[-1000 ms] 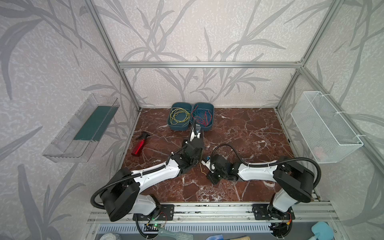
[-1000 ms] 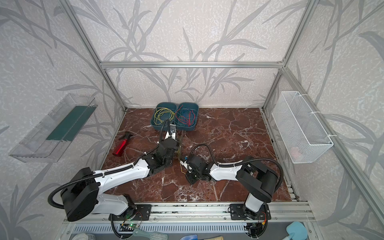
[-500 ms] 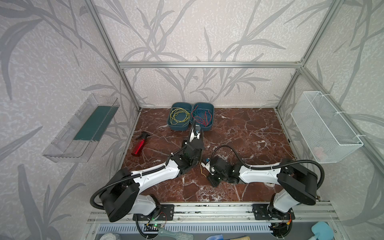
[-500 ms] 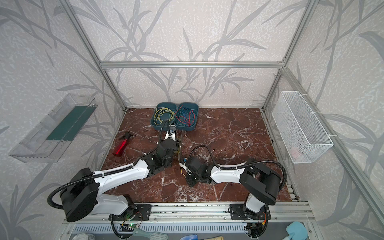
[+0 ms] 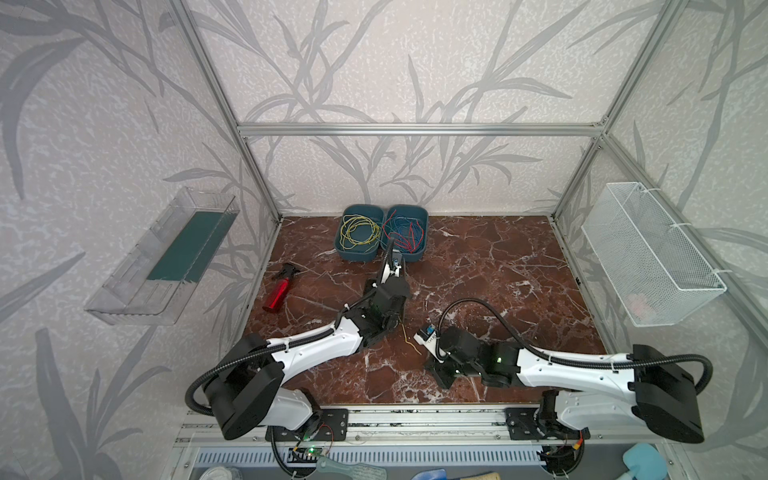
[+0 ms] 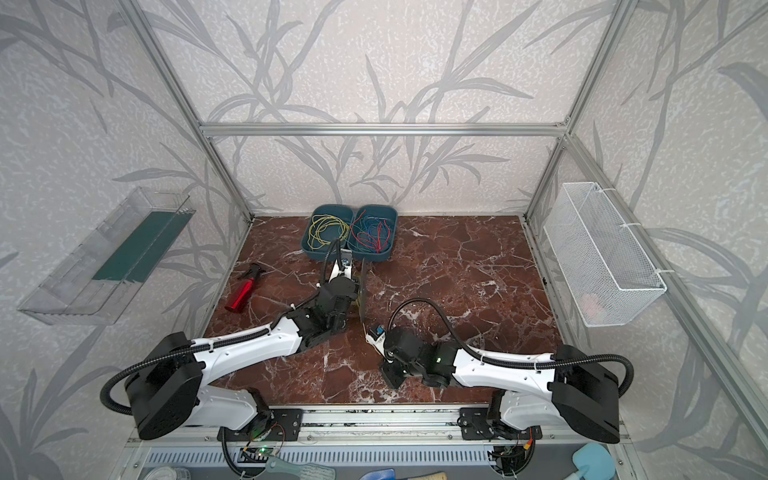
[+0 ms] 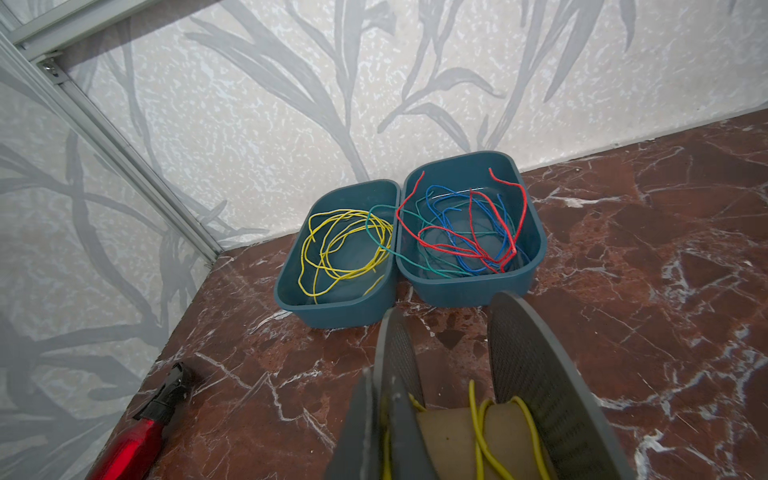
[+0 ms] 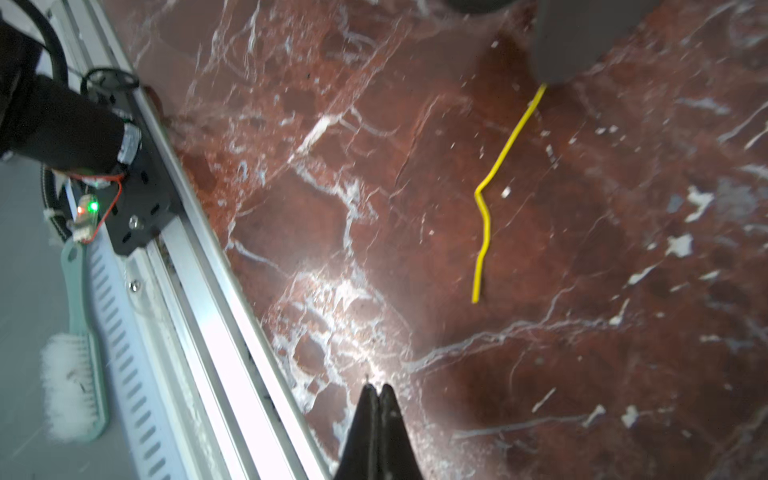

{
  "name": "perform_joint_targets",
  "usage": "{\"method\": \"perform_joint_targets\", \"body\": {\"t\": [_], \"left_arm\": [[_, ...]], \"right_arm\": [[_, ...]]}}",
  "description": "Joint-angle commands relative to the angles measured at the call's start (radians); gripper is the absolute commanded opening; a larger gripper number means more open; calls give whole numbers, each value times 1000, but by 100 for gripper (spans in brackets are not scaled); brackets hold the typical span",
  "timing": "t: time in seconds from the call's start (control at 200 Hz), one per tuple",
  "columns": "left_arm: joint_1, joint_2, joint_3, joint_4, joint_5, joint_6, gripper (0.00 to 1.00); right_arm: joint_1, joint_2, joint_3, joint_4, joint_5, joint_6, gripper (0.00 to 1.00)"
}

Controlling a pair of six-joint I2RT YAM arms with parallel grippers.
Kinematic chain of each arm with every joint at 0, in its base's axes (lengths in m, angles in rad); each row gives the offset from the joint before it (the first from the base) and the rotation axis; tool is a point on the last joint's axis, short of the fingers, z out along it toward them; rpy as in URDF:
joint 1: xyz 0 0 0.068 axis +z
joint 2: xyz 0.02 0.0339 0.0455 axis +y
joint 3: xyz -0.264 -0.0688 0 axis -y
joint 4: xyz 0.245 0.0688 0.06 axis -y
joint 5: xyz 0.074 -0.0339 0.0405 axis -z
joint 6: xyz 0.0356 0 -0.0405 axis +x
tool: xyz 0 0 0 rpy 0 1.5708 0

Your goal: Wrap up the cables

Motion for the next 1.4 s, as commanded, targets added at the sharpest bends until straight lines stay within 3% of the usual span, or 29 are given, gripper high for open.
{"method": "perform_joint_targets", "body": {"t": [0.0, 0.075, 0.17, 0.34, 0.415, 0.525, 0.935, 1.12, 1.319, 1.394], "left_arm": [[9, 35, 40, 6, -55, 25, 0], [10, 43, 52, -1, -40, 23, 0], [9, 57, 50, 4, -29, 23, 0], [10, 54, 18, 21, -22, 9, 0], [10, 50, 10, 17, -22, 9, 0], [11, 47, 1, 18, -21, 9, 0], [11, 32, -15, 25, -7, 0, 0], [11, 23, -22, 24, -12, -3, 0], [11, 11, -31, 24, -18, 4, 0], [11, 6, -33, 24, -20, 7, 0]], "right_arm": [[31, -44, -12, -102, 51, 13, 0], [26, -81, -16, -125, 167, 10, 0], [-37, -75, 2, -92, 166, -30, 0], [-124, 103, 88, -26, 81, -105, 37], [-133, 218, 192, -103, 68, -150, 40], [-138, 322, 253, -83, 54, -167, 40], [-147, 478, 298, -58, 53, -156, 30], [-147, 514, 315, -55, 51, -160, 19], [-147, 511, 307, -57, 53, -158, 0], [-146, 495, 292, -56, 56, -156, 0]]}}
